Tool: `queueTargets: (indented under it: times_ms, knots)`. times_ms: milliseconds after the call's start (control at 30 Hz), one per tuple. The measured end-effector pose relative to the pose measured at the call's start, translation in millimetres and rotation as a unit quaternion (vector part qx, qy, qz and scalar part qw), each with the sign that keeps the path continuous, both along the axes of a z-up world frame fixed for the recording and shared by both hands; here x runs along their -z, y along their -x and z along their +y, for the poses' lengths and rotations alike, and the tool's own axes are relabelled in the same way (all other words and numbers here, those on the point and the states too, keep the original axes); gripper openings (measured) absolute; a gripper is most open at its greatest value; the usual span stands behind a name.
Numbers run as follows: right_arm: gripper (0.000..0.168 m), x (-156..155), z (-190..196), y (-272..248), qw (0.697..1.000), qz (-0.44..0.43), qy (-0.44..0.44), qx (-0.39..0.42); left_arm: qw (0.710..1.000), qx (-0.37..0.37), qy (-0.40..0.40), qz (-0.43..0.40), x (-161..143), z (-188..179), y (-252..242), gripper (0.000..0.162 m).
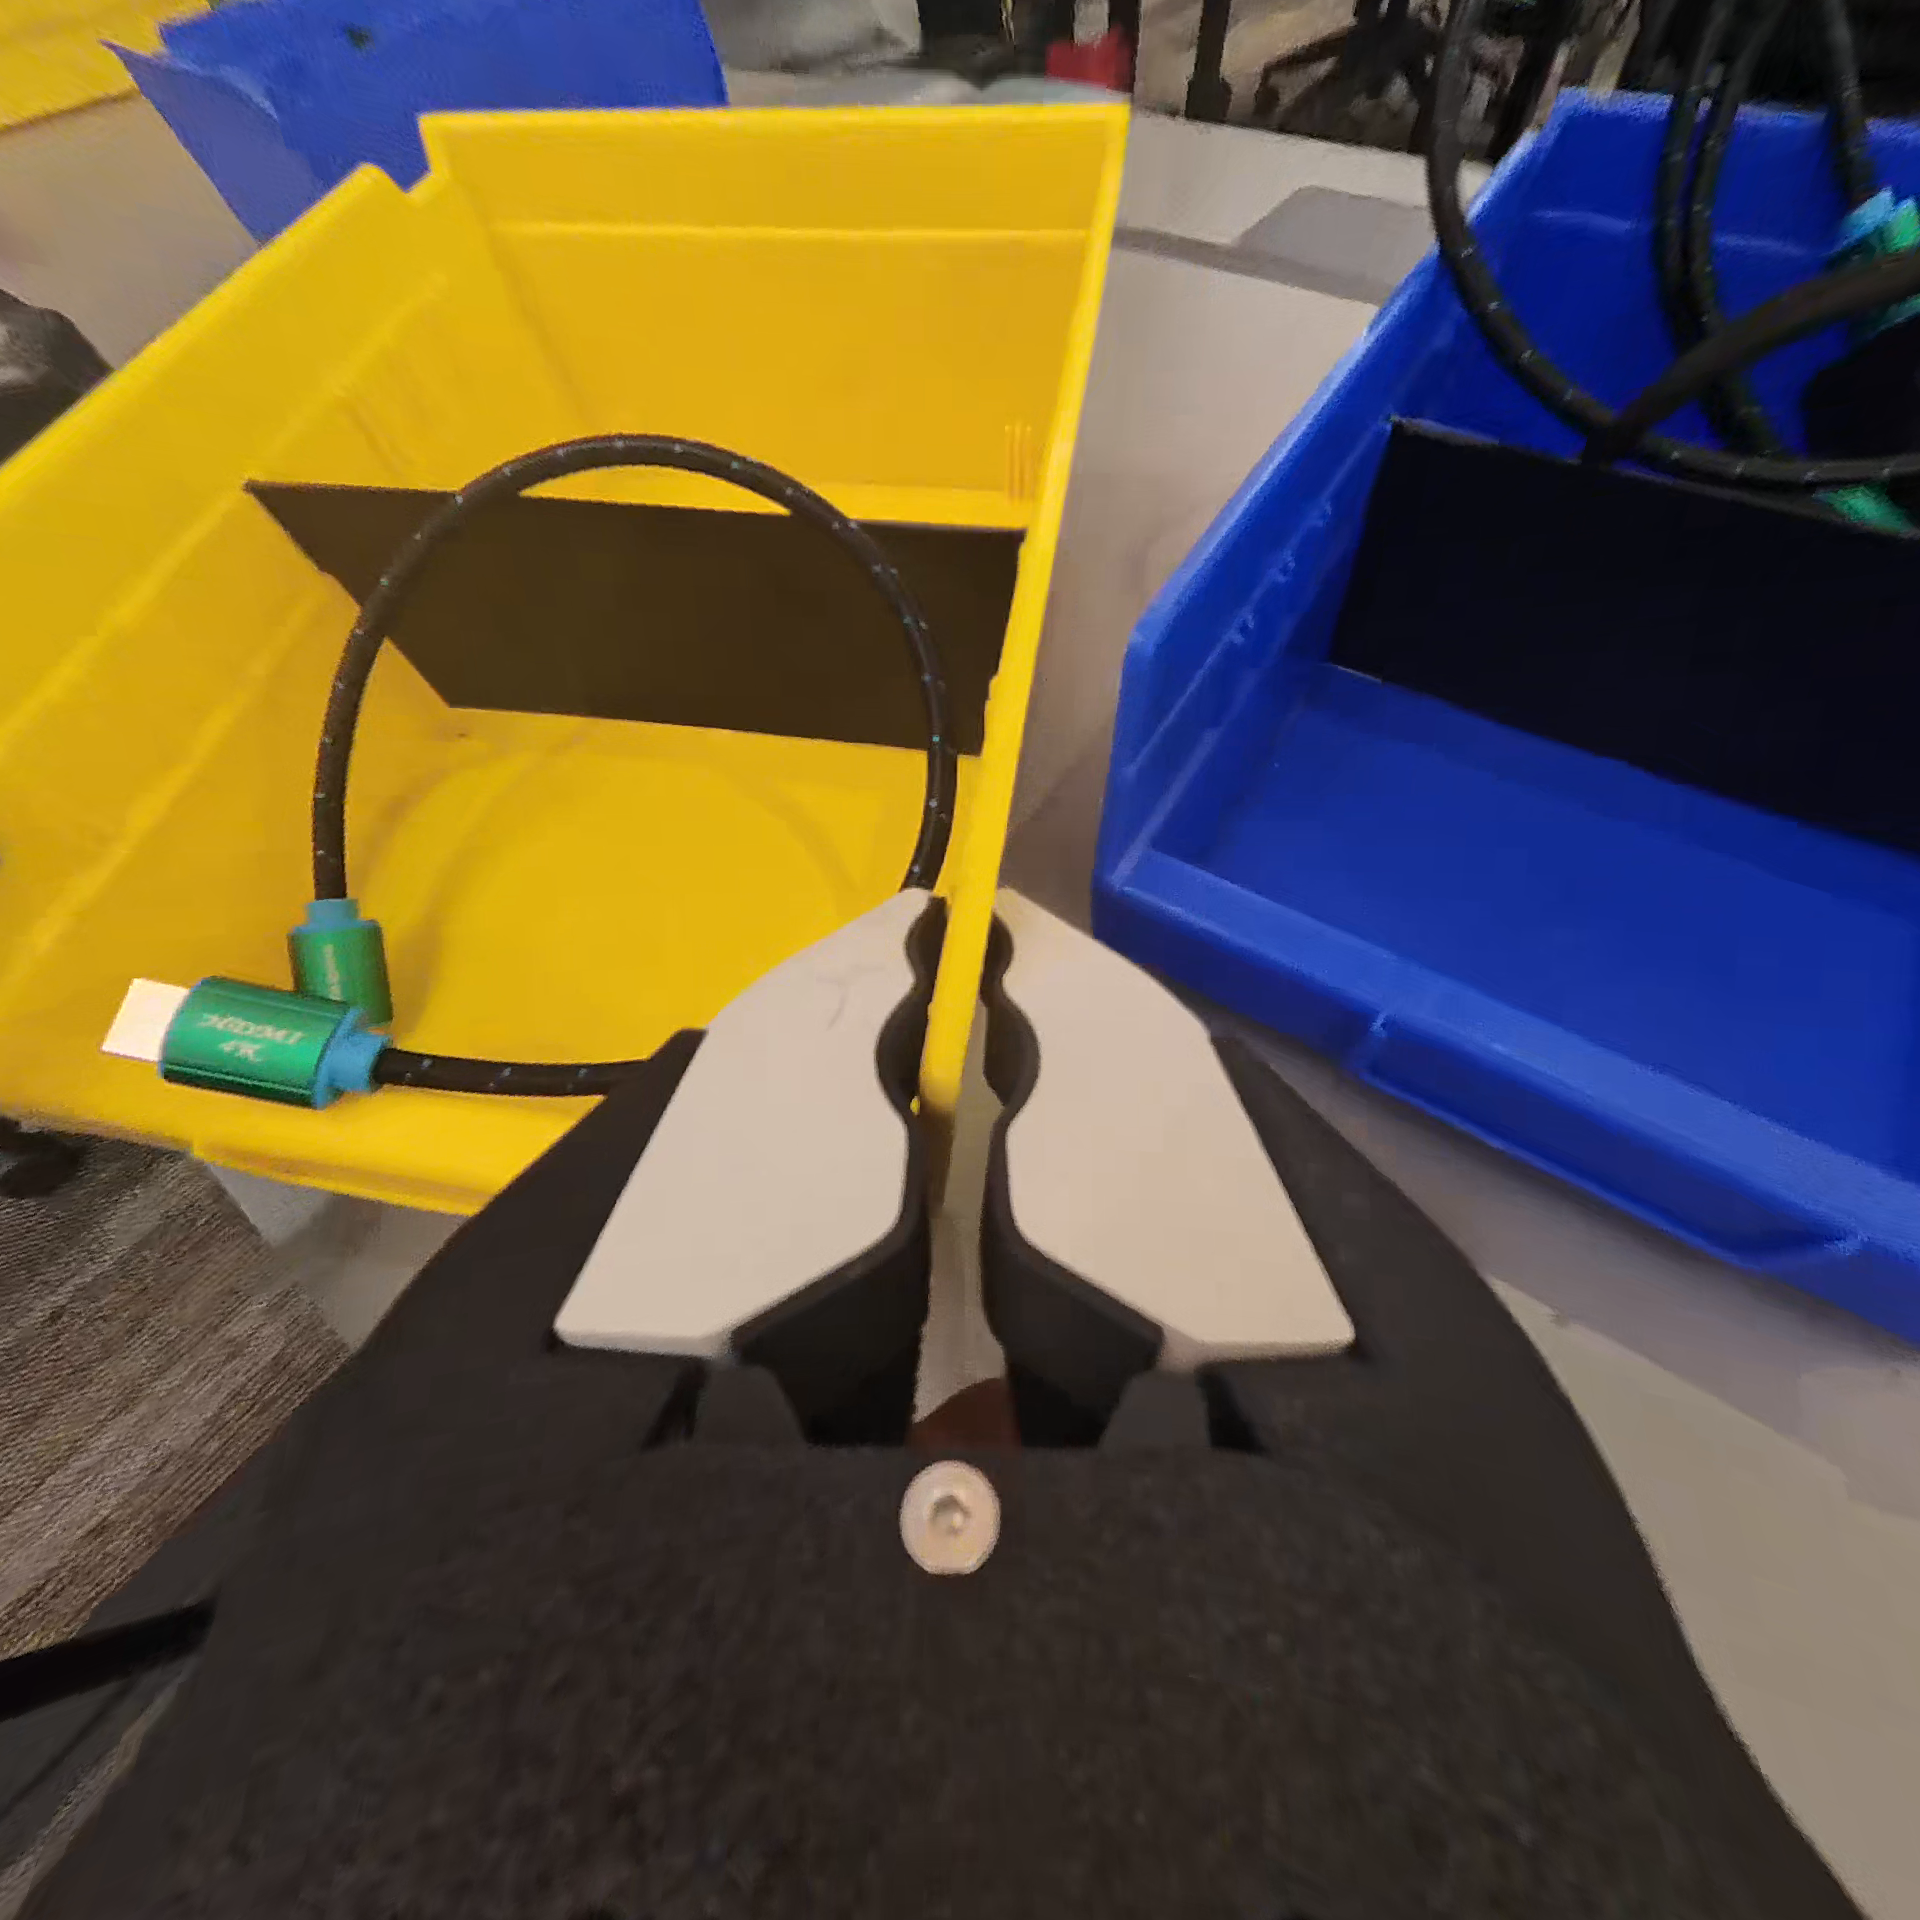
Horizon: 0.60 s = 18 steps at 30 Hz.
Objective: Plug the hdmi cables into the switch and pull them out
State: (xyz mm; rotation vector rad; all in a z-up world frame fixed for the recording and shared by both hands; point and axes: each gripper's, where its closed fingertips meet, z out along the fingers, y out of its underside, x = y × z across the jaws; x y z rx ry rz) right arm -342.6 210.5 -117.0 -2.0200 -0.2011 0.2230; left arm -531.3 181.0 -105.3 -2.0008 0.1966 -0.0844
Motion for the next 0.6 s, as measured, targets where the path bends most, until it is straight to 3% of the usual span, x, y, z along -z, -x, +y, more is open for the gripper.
queueTargets:
  times_ms: [133, 267, 433, 600]
  knots:
    - [0.005, -55.3, -7.7, -14.1, 0.995, -0.011, -0.102, -0.007, 0.996, -0.025, -0.082, 0.001, -45.9, -16.8, -17.7, 0.004]
    - [0.005, -124.8, -18.3, -65.3, 0.984, -0.007, -0.177, 0.022, 0.987, 0.011, -0.160, 0.006, -107.3, -17.0, -72.9, 0.004]
    - [0.005, -186.2, -47.7, -190.5, 0.965, -0.016, -0.229, 0.123, 0.978, 0.109, -0.178, -0.002, -154.9, -5.0, -201.7, 0.005]
    - [0.005, -194.3, -98.4, -349.3, 0.943, -0.014, -0.215, 0.255, 0.962, 0.219, -0.164, -0.012, -158.1, -11.7, -371.2, 0.005]
